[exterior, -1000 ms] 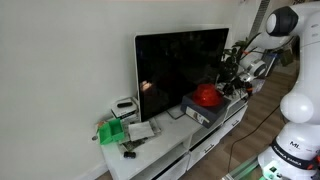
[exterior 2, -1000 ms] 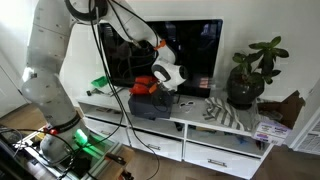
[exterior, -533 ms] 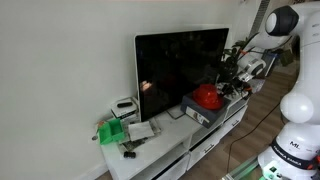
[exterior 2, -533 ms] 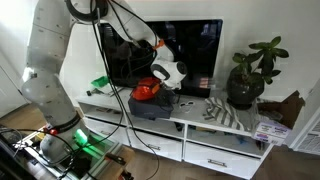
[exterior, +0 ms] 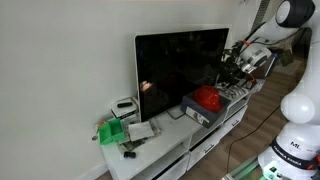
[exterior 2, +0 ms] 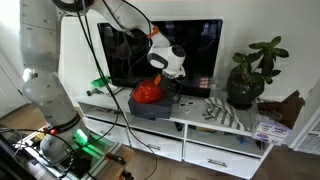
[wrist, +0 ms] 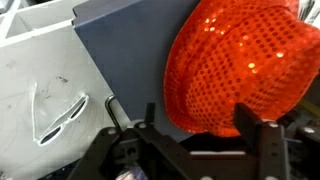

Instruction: Put the red hat on the grey box

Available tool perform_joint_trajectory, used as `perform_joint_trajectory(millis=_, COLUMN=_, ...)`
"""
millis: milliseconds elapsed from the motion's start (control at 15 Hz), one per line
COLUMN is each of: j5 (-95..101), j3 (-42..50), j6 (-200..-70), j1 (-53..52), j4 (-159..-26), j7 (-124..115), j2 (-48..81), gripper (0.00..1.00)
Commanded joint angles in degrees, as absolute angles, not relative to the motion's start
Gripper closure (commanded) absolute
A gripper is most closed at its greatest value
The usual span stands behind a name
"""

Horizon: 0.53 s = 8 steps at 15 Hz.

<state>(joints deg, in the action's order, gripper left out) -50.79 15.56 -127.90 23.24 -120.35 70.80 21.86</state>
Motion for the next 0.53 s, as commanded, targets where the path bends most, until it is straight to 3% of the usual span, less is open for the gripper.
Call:
perform_joint_trajectory(millis=0, j5=-40.98, j3=17.05, j6=-131.69, j1=19.59, j4=-130.03, j7=63.78, j2=8.96, gripper=0.0)
perform_joint_trajectory(millis=467, j5=-13.36, j3=15.38, j6=-131.35, j1=16.42, j4=-142.42, j7=46.5, j2=-13.19, gripper=0.0)
